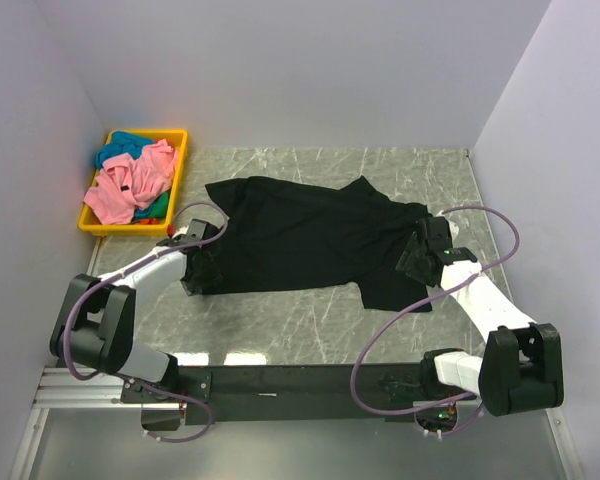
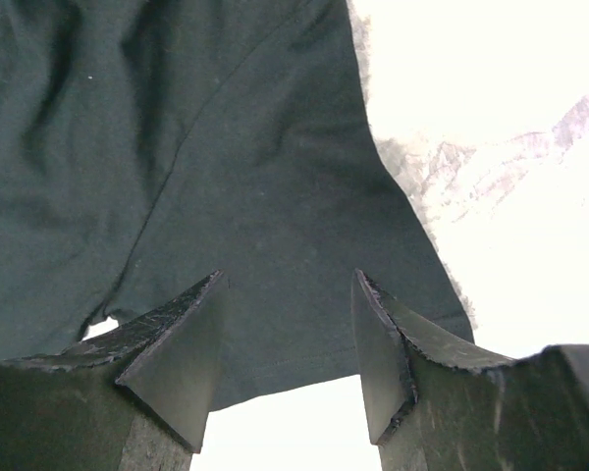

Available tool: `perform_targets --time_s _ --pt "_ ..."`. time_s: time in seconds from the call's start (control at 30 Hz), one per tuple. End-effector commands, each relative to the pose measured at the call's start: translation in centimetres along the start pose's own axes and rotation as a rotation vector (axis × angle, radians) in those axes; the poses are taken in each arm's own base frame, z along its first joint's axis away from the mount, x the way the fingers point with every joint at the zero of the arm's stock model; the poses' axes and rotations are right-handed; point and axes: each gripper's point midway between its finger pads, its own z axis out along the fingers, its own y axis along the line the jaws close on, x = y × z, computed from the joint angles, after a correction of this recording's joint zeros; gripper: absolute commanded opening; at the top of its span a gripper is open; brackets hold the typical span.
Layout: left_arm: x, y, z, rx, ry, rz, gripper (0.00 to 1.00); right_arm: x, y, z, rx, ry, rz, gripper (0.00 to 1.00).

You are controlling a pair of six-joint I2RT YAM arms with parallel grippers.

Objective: Fold and stack the t-shirts
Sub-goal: Flatten the tshirt out

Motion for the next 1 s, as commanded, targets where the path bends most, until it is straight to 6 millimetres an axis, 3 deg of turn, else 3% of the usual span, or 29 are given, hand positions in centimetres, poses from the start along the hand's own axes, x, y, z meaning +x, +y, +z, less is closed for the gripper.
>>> perform_targets --time_s 0.0,0.1,0.13,0.23,0.6,0.97 --pt "0.1 -0.5 1.1 0.0 0.008 0.002 0.46 0.4 -0.9 0.0 0.041 -0.004 -0.01 0.6" --pt "1.1 -0.2 1.4 -0.003 0.041 0.009 0.24 0.8 -1.5 0.2 0.07 0.013 -0.006 0.59" --pt "1.2 -0.2 1.3 0.005 0.043 0.007 0.12 0.9 -1.7 0.3 0.08 0.014 -0.006 0.59" --pt "1.1 -0.1 0.7 0.009 0.037 0.008 0.01 1.0 -2.5 0.5 0.116 0.023 0.009 0.58" --pt "-1.1 -0.7 -1.3 0.05 -0.029 0.054 0.01 2.4 -6.3 0.9 0.218 0.139 0.171 0.57" --pt "-1.7 -1.3 -2.2 0.091 -0.056 0.061 0.01 5.3 -7.7 1.9 0.277 0.246 0.202 0.55"
